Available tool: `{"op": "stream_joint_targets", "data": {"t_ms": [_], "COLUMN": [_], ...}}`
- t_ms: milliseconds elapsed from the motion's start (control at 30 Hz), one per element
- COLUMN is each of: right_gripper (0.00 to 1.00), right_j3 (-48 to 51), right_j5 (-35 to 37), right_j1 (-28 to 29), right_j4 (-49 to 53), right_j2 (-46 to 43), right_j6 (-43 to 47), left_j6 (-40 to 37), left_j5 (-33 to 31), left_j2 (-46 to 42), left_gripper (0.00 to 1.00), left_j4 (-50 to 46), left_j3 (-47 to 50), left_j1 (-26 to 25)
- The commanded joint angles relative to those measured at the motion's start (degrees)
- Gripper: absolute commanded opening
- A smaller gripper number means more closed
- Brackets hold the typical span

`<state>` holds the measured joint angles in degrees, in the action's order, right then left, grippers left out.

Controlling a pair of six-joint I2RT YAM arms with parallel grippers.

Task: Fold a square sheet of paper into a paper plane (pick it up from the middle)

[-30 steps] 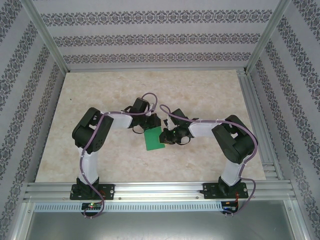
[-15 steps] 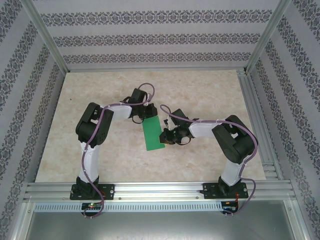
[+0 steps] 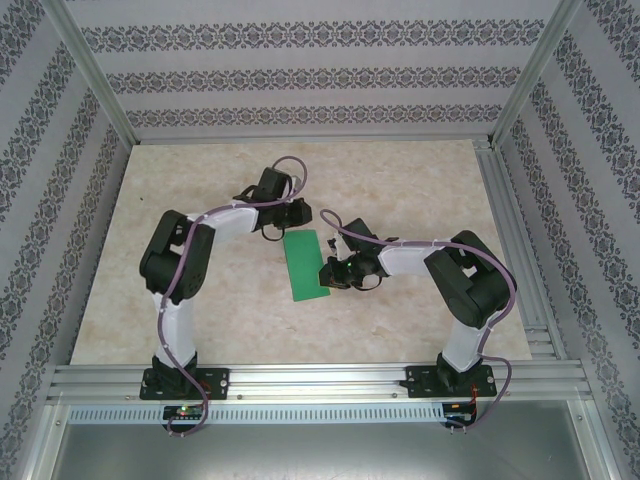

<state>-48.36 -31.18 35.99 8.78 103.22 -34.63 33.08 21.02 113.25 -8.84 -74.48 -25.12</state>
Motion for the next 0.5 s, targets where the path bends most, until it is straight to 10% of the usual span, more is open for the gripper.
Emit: {"op": "stream_joint_targets", "data": {"t_ms": [0, 467], "right_gripper": [0.13, 0.12], "right_j3": [4.59, 5.82], "right_j5": [5.51, 5.16], "right_j1": [0.66, 0.68], "right_j4": [11.02, 9.24], "right_j2": [4.01, 3.54], "right_j6": [1.21, -0.02], "left_j6": [-1.64, 5.76], "left_j5": [-0.73, 6.63], "left_j2": [-5.74, -1.08], "left_gripper": [0.16, 0.11], "left_j4": [2.00, 7.51], "left_j3": [2.92, 8.67], "left_j1": [-0.05, -6.68]}}
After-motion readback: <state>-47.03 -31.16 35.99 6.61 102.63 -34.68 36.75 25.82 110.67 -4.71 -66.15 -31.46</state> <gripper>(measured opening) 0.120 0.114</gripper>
